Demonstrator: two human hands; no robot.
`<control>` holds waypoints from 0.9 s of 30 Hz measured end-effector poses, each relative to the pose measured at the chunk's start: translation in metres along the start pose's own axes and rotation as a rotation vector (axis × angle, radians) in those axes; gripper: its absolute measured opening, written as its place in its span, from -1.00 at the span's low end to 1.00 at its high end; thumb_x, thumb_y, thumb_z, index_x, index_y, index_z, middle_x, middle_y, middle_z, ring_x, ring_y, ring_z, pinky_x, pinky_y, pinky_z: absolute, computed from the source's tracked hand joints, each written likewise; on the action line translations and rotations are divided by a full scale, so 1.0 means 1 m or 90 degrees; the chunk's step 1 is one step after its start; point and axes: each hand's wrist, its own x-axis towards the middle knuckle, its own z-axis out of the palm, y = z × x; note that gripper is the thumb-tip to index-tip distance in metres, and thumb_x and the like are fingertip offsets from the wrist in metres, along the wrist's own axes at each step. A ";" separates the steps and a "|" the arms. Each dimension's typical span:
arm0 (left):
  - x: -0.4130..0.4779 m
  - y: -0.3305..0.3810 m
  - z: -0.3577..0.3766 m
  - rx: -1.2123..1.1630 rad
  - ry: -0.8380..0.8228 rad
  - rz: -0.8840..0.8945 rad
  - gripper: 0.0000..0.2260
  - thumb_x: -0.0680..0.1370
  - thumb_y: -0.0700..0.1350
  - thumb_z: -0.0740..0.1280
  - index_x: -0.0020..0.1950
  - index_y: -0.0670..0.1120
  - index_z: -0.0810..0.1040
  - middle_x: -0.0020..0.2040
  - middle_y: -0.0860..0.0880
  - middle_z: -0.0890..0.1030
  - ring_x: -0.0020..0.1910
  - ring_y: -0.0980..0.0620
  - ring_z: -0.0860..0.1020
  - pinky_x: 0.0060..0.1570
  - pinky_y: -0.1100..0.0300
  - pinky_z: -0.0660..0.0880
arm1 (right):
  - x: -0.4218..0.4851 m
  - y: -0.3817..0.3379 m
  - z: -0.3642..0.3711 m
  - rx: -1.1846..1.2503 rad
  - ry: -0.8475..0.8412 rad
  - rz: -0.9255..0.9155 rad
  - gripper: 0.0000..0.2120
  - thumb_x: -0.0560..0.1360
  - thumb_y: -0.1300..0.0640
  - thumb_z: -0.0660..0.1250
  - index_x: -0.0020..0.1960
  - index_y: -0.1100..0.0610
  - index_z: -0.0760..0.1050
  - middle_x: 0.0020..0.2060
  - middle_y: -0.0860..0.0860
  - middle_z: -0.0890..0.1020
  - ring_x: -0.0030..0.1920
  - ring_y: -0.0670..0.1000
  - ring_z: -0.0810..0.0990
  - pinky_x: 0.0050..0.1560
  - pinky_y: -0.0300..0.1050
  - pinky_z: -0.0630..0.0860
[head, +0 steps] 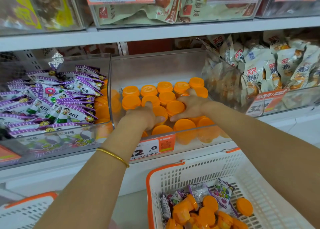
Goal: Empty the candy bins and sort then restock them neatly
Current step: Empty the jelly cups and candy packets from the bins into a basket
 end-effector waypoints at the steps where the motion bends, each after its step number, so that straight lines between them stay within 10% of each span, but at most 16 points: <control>1: 0.000 0.000 0.000 -0.006 0.000 -0.002 -0.38 0.58 0.23 0.13 0.47 -0.12 0.08 0.31 -0.23 0.43 0.25 -0.22 0.43 0.18 -0.05 0.41 | 0.000 0.000 0.000 0.005 -0.002 0.002 -0.11 0.25 -0.38 0.43 0.45 -0.06 0.24 0.37 0.01 0.15 0.32 0.23 0.30 0.28 0.15 0.39; 14: -0.013 0.002 -0.004 -0.078 0.032 -0.007 -0.38 0.58 0.23 0.12 0.52 -0.04 0.01 0.46 -0.23 0.20 0.43 -0.30 0.17 0.30 -0.13 0.25 | 0.001 0.008 -0.005 0.091 0.020 0.015 -0.24 0.26 -0.07 0.57 0.38 0.04 0.38 0.29 0.13 0.29 0.32 0.17 0.28 0.34 0.02 0.33; 27: -0.030 0.007 -0.013 -0.210 0.269 0.152 -0.44 0.56 0.18 0.18 0.47 -0.03 0.13 0.34 -0.19 0.30 0.32 -0.22 0.22 0.22 -0.04 0.24 | -0.079 0.009 -0.059 0.286 0.303 -0.003 -0.36 0.29 0.02 0.57 0.29 0.11 0.42 0.29 0.16 0.19 0.35 0.11 0.23 0.29 -0.12 0.27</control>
